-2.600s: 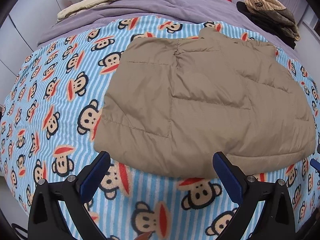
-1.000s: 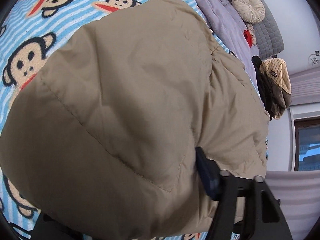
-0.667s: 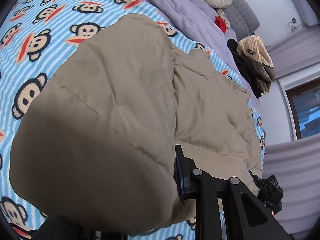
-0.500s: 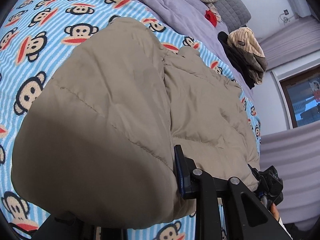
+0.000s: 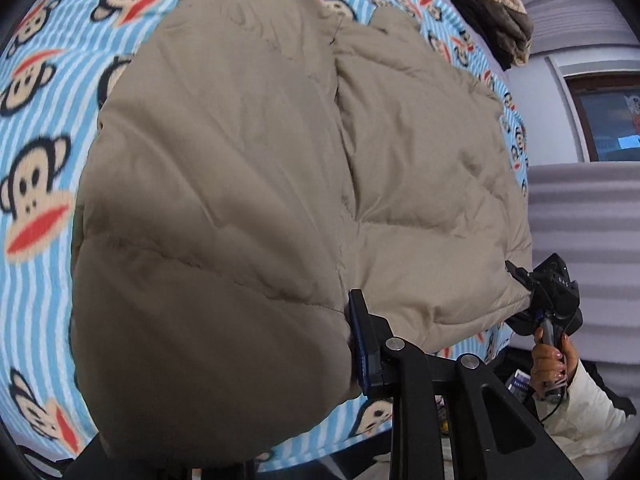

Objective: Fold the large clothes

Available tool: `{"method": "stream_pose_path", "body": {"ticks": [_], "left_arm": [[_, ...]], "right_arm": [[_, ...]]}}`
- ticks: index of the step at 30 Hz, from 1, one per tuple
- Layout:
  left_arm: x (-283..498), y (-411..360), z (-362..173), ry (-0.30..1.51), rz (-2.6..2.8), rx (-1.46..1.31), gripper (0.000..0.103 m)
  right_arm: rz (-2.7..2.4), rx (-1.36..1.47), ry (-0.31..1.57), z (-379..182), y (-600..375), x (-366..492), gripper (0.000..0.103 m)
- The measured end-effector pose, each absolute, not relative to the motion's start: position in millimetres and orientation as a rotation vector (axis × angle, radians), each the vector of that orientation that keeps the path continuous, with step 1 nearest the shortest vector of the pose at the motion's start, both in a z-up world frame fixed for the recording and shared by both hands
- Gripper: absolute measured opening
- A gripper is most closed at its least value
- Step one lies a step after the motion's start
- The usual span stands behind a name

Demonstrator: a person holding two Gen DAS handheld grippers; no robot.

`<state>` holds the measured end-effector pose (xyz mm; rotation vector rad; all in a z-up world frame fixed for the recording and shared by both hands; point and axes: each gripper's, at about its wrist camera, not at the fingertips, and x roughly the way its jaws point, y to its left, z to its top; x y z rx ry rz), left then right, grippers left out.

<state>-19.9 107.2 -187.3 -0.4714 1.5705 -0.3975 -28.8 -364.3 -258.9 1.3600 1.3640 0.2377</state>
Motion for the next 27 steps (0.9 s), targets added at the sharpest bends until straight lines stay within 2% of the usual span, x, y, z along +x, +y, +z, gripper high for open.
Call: {"method": "stream_pose_path", "body": {"ticks": [2,6,8,11,15,21,23,24,25,27], "left_arm": [[-26,103,-197,1.588,-0.386,-0.433,0.028],[-24,102,-200,1.626,-0.365,-0.427,0.028],[-25,104,-186,1.630,-0.369,-0.379,0.028],[-28,111,-159,1.623,-0.405,-0.286,0.028],[-27,138,-127,1.608,-0.453,-0.222,0.028],[5,143,-100,1.491,-0.431,-0.210,0.028],[19,141,-93,1.446,-0.431,-0.220,0.028],[27,138,-91,1.416,-0.420,-0.224,0.028],[37,134,-93,1.393,-0.399,-0.226,0.028],[58,129,-105,1.371,-0.321,-0.216,0.028]], "right_arm": [[0.190,1.352,1.395,-270,-366,-37,0.035],[0.133,1.271,1.452,-272,-364,-31,0.059],[0.135,1.221,1.491,-263,-359,-26,0.060],[0.212,1.133,1.546,-242,-357,-28,0.074],[0.475,1.150,1.511,-208,-357,-40,0.079],[0.445,1.169,1.351,-184,-364,-9,0.078],[0.398,1.090,1.363,-175,-352,23,0.067],[0.375,1.033,1.381,-173,-349,31,0.047],[0.353,0.976,1.401,-169,-350,58,0.037],[0.313,0.831,1.409,-166,-342,78,0.035]]}}
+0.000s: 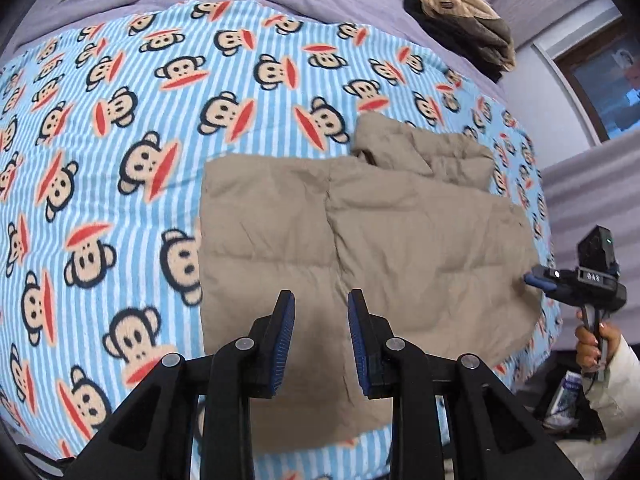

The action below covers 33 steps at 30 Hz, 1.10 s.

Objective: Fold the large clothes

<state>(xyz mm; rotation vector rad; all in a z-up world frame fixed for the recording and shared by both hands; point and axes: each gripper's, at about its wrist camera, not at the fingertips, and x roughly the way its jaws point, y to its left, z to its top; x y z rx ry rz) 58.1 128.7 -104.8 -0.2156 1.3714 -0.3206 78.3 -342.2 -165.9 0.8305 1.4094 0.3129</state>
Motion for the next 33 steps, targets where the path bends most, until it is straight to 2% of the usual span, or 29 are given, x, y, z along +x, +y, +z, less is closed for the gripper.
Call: {"method": "stream_pose_path", "body": {"ticks": [3,8,12,17,18,19,20,24,29,32,33], "left_arm": [[89,111,-141,1.379,-0.163,-0.134,0.028],[106,116,-201,1.429,-0.106,-0.099,0.028],[106,113,-197,1.420,-0.092,-0.071,0.028],[95,112,-168,1.358,-0.114,-0.072,0.029],[93,113,-162,1.331,-0.123,-0.096,0.043],[91,114,-155,1.307,-0.123,-0.112,0.093],[89,114,-149,1.283,-0.111,-0.113,0.102],[89,114,-134,1.221,-0.071,-0.093,0.102],[103,123,-140,1.293,-0.038,-0.186,0.102],[107,120,-155,1.365,0.007,-0.125,0.102],[106,119,-158,1.371,0.018,-0.092,0.102]], "right_arm": [[0.155,0.635,1.400,-165,-351,111,0.035],[0.002,0.600,1.364,-182,-361,155,0.035],[-0.019,0.617,1.384,-217,-358,160,0.033],[-0.026,0.617,1.391,-218,-361,152,0.033],[-0.026,0.621,1.392,-217,-362,150,0.033],[-0.027,0.625,1.392,-217,-362,151,0.033],[-0.029,0.626,1.394,-217,-364,151,0.033],[-0.038,0.600,1.405,-215,-360,151,0.035],[-0.048,0.564,1.420,-213,-354,156,0.037],[-0.045,0.543,1.414,-206,-346,156,0.052],[-0.041,0.534,1.413,-202,-342,156,0.062]]}}
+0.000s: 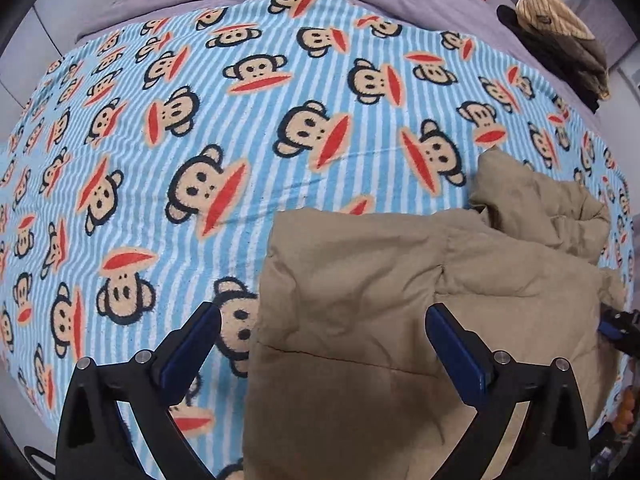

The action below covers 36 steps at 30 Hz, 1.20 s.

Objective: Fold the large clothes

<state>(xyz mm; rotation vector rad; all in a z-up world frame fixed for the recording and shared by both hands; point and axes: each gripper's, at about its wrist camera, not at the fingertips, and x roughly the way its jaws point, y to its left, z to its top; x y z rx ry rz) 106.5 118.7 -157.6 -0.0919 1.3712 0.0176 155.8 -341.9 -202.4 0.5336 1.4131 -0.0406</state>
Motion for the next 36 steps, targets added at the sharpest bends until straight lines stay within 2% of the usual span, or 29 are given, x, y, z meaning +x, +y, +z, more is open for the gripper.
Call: {"method": "stream_pose_path", "body": {"ticks": [1,3,6,9,12,14,15,27,34,35,36], "left_arm": [[105,117,-159,1.379,0.019,-0.070,0.102],[102,116,-161,1.397,0.006,-0.054,0.102],[97,116,-158,1.400,-0.014,-0.060,0.102],[95,115,-155,1.392,-0.022,-0.053,0.102],[93,115,-156,1.399,-0.036,-0.042,0.102],[91,115,-157,1.401,-0.043,-0.028,0.102],[90,116,-157,1.400,-0.046,-0.022,0.102],[80,137,-167,1.438,-0.090,-0.005,0.102],[74,171,-184,1.503,-0.261,-0.200,0.102],[73,174,-189,1.519,-0.289,-0.224,0.102],[72,175,-194,1.532,-0.314,-0.241,0.102]], "right_arm": [[-0.035,0.522,1.414,-198,-338,155,0.072],[-0.029,0.492,1.419,-189,-328,151,0.080],[0.000,0.497,1.413,-174,-315,141,0.080],[0.032,0.508,1.406,-163,-301,131,0.087],[0.055,0.504,1.402,-157,-288,124,0.089],[0.065,0.509,1.403,-157,-281,121,0.096],[0.069,0.513,1.404,-158,-278,120,0.103],[0.101,0.530,1.432,-163,-242,116,0.103],[0.086,0.507,1.406,-162,-228,118,0.103],[0.081,0.505,1.400,-162,-227,118,0.102],[0.081,0.505,1.391,-163,-226,120,0.097]]}}
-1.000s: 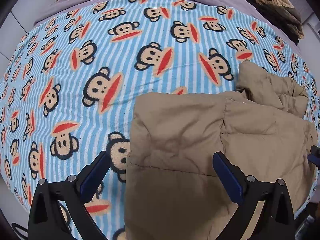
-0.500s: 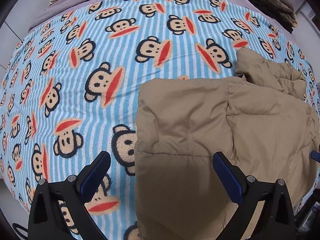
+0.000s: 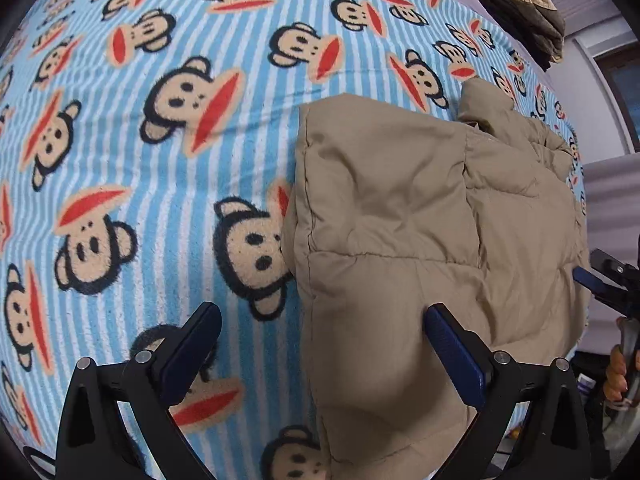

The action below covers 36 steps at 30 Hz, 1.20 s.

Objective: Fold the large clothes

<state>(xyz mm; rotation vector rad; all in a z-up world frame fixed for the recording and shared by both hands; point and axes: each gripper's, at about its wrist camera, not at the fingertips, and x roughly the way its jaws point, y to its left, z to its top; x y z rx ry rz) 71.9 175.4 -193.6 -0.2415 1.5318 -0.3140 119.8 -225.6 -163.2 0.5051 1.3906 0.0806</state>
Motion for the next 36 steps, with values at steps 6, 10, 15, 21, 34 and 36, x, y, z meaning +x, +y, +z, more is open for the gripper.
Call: {"method": "stream_pose_path", "body": {"ticks": [6,10,15,21,34,36], "left_arm": [[73,165,-222,1.603,-0.524,-0.390,0.102],[77,136,-234,1.620,-0.658,-0.361,0.102],[81,109,-244,1.630,-0.730,-0.295,0.102],[83,112,-242,1.650,-0.847,-0.434,0.044],[57,10,-89,1.432,-1.074,-0.347,0.034],[52,-18,-77,1.420,-1.066,-0.278,0.034]], "right_arm": [[0.099,0.494,1.373,-179,-214,134,0.017],[0.105,0.448,1.364,-190,-205,142,0.017],[0.069,0.441,1.344,-202,-205,156,0.017],[0.038,0.431,1.335,-208,-206,169,0.017],[0.057,0.572,1.376,-245,-222,177,0.014],[0.069,0.613,1.372,-247,-228,175,0.013]]}}
